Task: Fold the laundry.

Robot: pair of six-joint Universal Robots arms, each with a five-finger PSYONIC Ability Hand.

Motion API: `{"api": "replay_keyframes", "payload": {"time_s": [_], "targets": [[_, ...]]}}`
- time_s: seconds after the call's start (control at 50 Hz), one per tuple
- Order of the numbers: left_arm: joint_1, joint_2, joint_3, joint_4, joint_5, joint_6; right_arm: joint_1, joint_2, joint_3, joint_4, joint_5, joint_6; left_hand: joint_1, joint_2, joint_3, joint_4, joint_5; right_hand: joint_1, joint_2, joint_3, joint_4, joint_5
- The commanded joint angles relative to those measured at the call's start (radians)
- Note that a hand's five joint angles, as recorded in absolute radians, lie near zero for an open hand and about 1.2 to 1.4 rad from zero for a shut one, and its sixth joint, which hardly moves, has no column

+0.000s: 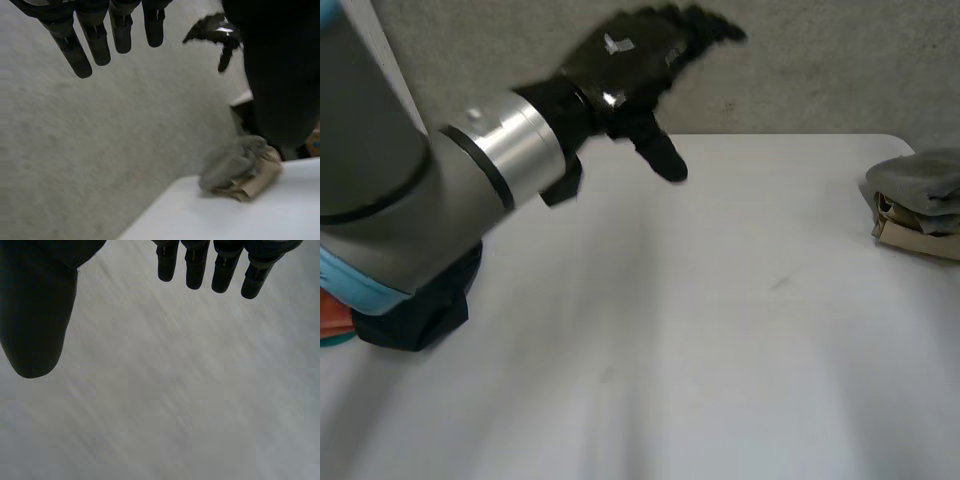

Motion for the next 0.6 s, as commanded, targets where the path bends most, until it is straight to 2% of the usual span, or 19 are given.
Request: {"api": "replay_keyframes", "payload": {"time_s": [0.02, 0.08, 0.1, 0.16, 0.18, 0.22, 0.24, 0.28, 0.32, 0.42, 0.46, 0.48, 0.52, 0.54, 0.6], "targets": [[0.209, 0.109, -0.032, 0.014, -0.147, 0.006, 0.245, -0.096, 0.314, -0.046, -0.294, 0.017, 0.002, -0.017, -0.029, -0.014, -0.029, -0.065, -0.041, -0.041, -0.042, -0.049], [0.318, 0.117, -0.061, -0.003, -0.158, 0.057, 0.302, -0.099, 0.409, -0.006, -0.335, 0.009, -0.009, -0.029, -0.040, -0.026, -0.041, -0.065, -0.041, -0.041, -0.042, -0.049], [0.381, 0.114, -0.091, -0.014, -0.167, 0.113, 0.311, -0.099, 0.420, 0.006, -0.332, 0.007, -0.009, -0.029, -0.040, -0.026, -0.041, -0.065, -0.041, -0.041, -0.042, -0.049], [0.458, 0.100, -0.133, -0.018, -0.171, 0.241, 0.334, -0.083, 0.464, 0.086, -0.312, -0.017, -0.006, -0.026, -0.037, -0.023, -0.038, -0.065, -0.041, -0.041, -0.042, -0.049], [0.504, 0.070, -0.154, -0.020, -0.174, 0.347, 0.335, -0.080, 0.472, 0.099, -0.306, -0.026, -0.009, -0.029, -0.040, -0.026, -0.041, -0.065, -0.041, -0.041, -0.042, -0.049], [0.535, 0.024, -0.164, -0.021, -0.181, 0.437, 0.339, -0.063, 0.486, 0.145, -0.291, -0.068, -0.004, -0.023, -0.035, -0.020, -0.035, -0.065, -0.041, -0.041, -0.042, -0.049], [0.552, -0.036, -0.165, -0.021, -0.196, 0.526, 0.341, -0.056, 0.489, 0.158, -0.288, -0.080, -0.003, -0.023, -0.034, -0.020, -0.035, -0.065, -0.041, -0.041, -0.042, -0.049], [0.576, -0.090, -0.164, -0.024, -0.222, 0.601, 0.347, -0.030, 0.501, 0.182, -0.271, -0.124, -0.006, -0.026, -0.037, -0.023, -0.038, -0.065, -0.041, -0.041, -0.042, -0.049], [0.610, -0.165, -0.157, -0.026, -0.272, 0.696, 0.347, -0.016, 0.510, 0.189, -0.263, -0.144, -0.001, -0.020, -0.032, -0.017, -0.032, -0.065, -0.041, -0.041, -0.042, -0.049], [0.673, -0.278, -0.145, -0.017, -0.349, 0.804, 0.339, -0.011, 0.541, 0.192, -0.253, -0.175, 0.055, 0.036, 0.024, 0.038, 0.023, -0.065, -0.041, -0.041, -0.042, -0.049], [0.676, -0.303, -0.131, -0.017, -0.352, 0.821, 0.333, -0.011, 0.553, 0.192, -0.254, -0.174, 0.195, 0.176, 0.164, 0.179, 0.163, -0.065, -0.041, -0.041, -0.042, -0.049], [0.675, -0.318, -0.124, -0.017, -0.354, 0.824, 0.331, -0.011, 0.556, 0.192, -0.254, -0.174, 0.501, 0.482, 0.470, 0.485, 0.469, -0.065, -0.041, -0.041, -0.042, -0.049], [0.672, -0.322, -0.119, -0.017, -0.354, 0.824, 0.333, -0.010, 0.564, 0.190, -0.256, -0.174, 0.829, 0.809, 0.798, 0.812, 0.797, -0.065, -0.041, -0.041, -0.042, -0.049], [0.664, -0.318, -0.116, -0.015, -0.356, 0.823, 0.333, -0.010, 0.566, 0.190, -0.256, -0.174, 1.199, 1.180, 1.168, 1.182, 1.167, -0.065, -0.041, -0.041, -0.042, -0.049], [0.633, -0.314, -0.101, 0.006, -0.362, 0.815, 0.331, -0.011, 0.573, 0.190, -0.254, -0.174, 1.203, 1.183, 1.172, 1.186, 1.171, -0.065, -0.041, -0.041, -0.042, -0.049]]}}
